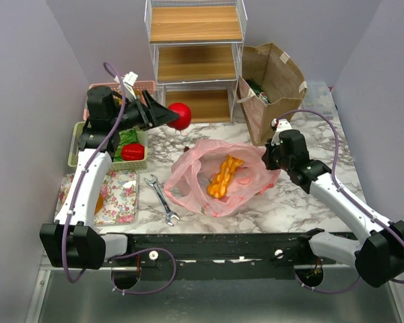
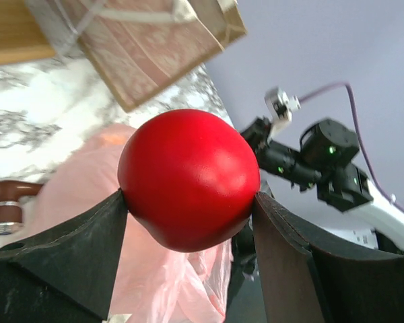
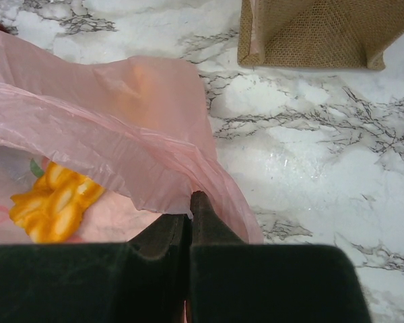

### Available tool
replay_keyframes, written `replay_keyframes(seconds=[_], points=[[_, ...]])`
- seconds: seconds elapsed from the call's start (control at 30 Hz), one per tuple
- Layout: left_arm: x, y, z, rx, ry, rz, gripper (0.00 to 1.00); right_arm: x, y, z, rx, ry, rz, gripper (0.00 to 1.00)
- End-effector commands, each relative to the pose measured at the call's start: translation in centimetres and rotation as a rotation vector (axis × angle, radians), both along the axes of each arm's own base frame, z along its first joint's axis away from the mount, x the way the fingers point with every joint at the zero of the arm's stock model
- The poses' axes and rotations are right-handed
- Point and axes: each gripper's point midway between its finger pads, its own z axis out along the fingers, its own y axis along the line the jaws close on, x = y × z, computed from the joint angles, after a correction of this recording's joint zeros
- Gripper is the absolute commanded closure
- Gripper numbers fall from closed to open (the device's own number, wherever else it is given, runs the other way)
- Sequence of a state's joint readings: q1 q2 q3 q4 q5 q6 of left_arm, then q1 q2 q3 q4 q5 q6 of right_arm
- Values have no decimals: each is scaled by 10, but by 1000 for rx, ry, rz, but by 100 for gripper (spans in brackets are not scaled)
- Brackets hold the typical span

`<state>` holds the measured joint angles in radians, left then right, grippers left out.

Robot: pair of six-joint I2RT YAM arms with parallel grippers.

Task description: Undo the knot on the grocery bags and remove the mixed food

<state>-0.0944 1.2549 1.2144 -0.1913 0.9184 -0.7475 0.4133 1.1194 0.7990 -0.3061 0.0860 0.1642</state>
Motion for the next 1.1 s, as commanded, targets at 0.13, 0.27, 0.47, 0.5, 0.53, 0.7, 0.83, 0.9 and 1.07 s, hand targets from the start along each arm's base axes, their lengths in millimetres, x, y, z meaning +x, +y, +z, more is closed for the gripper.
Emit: replay_keyframes(seconds=[0.13,0.27,0.47,0.5,0.53,0.7,0.83,0.9,1.07], points=[[34,104,7,91,73,480,93,8,8,1,-1,-3,32,99],[36,158,-4,141,120,682,95,11,9,0,-8,4,34,99],[30,229,-37,172,234,896,95,11,9,-3,-15,11,32,99],[28,240,-45,180,262,930,95,11,8,-4,-20,11,32,99],[27,252,-52,190,288,964,95,12,7,-4,-23,10,29,99],[25,305,-96,328,504,1120,94,13,6,-4,-34,4,29,99],[28,342,-121,464,552,1175,94,14,3,-4,-48,-7,25,99],[30,358,-132,514,582,1174,94,15,2,-3,-55,-14,21,99],[35,386,-151,600,626,1199,94,14,1,-3,-51,-25,17,99]])
